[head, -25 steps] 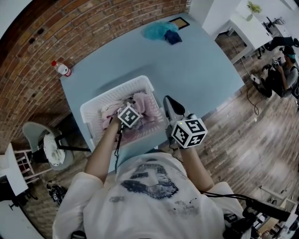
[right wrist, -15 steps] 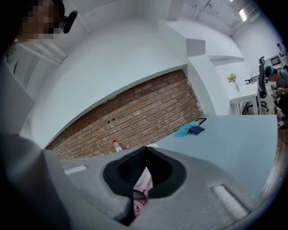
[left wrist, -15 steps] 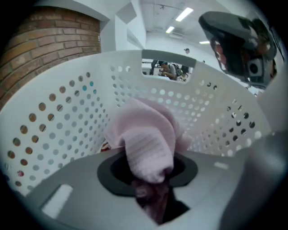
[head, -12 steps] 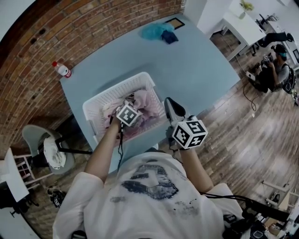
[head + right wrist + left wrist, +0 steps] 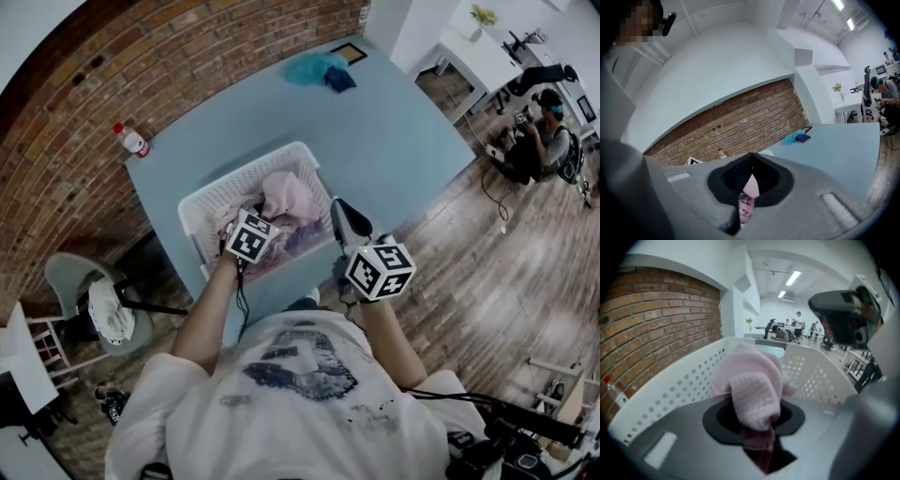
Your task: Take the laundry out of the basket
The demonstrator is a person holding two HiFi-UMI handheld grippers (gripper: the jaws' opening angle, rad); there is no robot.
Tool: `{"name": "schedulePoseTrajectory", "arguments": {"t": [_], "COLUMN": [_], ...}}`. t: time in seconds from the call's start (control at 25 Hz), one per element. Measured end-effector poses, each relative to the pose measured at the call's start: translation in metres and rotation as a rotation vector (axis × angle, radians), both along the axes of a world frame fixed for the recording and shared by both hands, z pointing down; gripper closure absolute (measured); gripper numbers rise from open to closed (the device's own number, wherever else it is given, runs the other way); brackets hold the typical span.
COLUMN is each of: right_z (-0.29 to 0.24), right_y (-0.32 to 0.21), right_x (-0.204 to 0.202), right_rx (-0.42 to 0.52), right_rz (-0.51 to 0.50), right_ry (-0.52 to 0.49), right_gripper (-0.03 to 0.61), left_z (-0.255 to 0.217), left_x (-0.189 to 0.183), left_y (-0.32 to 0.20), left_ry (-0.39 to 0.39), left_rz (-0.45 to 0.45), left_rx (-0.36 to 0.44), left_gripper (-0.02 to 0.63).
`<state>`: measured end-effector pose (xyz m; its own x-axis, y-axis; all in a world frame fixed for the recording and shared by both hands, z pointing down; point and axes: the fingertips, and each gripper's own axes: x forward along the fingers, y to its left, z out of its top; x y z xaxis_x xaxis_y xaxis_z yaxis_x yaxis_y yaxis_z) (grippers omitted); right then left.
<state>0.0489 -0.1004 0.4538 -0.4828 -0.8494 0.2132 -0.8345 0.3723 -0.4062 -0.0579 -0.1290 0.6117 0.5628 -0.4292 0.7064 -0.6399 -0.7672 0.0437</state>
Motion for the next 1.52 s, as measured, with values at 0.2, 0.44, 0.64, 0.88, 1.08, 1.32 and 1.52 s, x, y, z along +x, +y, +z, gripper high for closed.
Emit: {"name": "schedulePoseTrajectory", "arguments": {"t": [0.2,0.44,0.64,0.88,1.08,1.32,1.52], "right_z": [-0.006,-0.013,-0.019,-0.027,-0.042,-0.060,-0.083], "right_y": [0.015,0.032,0.043,0.045,0.025,-0.017,-0.052], "right_x": [-0.013,-0.030,-0.039,-0.046,-0.052,-0.047,-0.031], "right_rx": [0.005,0.014,0.023,0.048,0.085,0.133,0.186], "right_rz": [0.014,0.028,0.035,0.018,-0.030,-0.126,-0.198], "right_ry": [0.006,0.021,0.040,0.057,0.050,0.022,0.014], "right_gripper": [0.581,0.580,0.581,0.581,0.581,0.581,0.581], "left_z": [-0.027,-0.054,-0.079,-0.110,-0.145,-0.196,-0.234], "left_x": [-0.019,-0.040,-0.058,-0.077,-0.087,-0.088,-0.072], "left_y": [0.003,0.014,0.021,0.025,0.022,0.004,-0.020], "left_ry": [0.036,0.087,0.137,0.181,0.211,0.220,0.209], "left_rz": [-0.067,-0.115,-0.162,-0.209,-0.264,-0.356,-0.410], "left_rx": [0.088,0.161,0.216,0.283,0.343,0.443,0.518], "left_gripper": [0.486,0.489,0.494,0.497,0.497,0.499,0.499]}}
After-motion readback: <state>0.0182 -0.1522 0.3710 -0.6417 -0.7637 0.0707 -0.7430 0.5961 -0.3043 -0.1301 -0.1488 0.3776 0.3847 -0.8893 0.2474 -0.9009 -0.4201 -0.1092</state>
